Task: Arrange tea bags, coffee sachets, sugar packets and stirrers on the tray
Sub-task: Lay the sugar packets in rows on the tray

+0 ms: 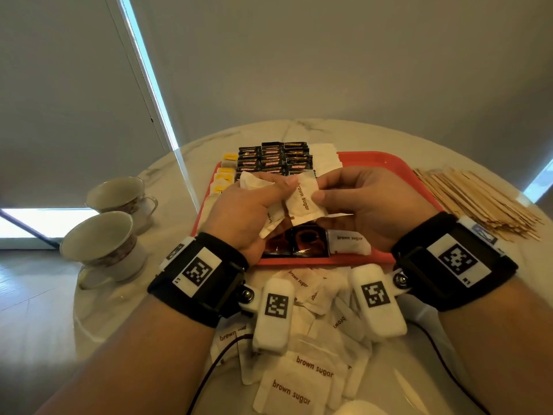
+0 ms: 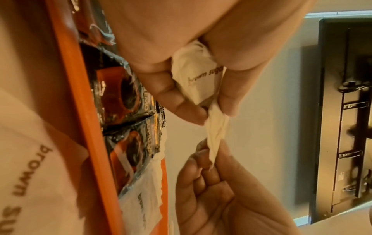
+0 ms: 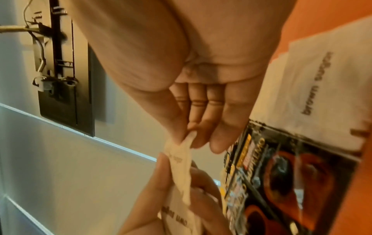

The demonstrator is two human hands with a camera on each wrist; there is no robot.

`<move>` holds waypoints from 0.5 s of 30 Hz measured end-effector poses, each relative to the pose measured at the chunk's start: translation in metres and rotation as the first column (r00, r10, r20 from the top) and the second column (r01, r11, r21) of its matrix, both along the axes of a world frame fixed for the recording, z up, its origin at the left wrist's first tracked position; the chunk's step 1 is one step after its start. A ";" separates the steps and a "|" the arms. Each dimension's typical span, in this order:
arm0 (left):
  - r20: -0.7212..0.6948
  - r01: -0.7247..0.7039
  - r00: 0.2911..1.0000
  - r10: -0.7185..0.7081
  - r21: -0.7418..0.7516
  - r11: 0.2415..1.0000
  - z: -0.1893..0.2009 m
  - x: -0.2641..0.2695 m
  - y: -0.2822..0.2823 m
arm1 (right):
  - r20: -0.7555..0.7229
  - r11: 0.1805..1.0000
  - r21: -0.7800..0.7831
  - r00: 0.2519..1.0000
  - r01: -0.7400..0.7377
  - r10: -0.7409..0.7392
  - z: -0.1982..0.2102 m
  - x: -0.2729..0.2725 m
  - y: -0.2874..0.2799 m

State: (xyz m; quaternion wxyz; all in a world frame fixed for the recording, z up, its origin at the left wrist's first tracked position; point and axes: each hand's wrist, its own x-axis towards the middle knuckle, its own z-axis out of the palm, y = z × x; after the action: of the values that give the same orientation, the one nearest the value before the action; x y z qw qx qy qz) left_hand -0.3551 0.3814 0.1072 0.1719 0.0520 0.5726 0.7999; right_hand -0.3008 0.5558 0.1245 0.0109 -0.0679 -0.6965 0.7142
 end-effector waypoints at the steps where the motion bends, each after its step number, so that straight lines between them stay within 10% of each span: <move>1: 0.003 0.003 1.000 -0.003 -0.011 1.000 0.000 0.000 0.000 | -0.007 1.000 0.002 1.000 0.015 -0.015 0.002 0.001 0.002; 15: 0.068 -0.058 0.996 0.058 -0.016 0.998 0.000 -0.008 -0.006 | 0.244 0.800 0.598 0.940 0.048 -0.238 -0.008 0.006 0.032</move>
State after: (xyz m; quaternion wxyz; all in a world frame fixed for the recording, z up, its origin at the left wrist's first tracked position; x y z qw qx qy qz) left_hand -0.3630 0.3753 0.1069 0.1683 0.0069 0.5733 0.8018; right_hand -0.2948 0.5880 0.1167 -0.0227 -0.2245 -0.8675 0.4432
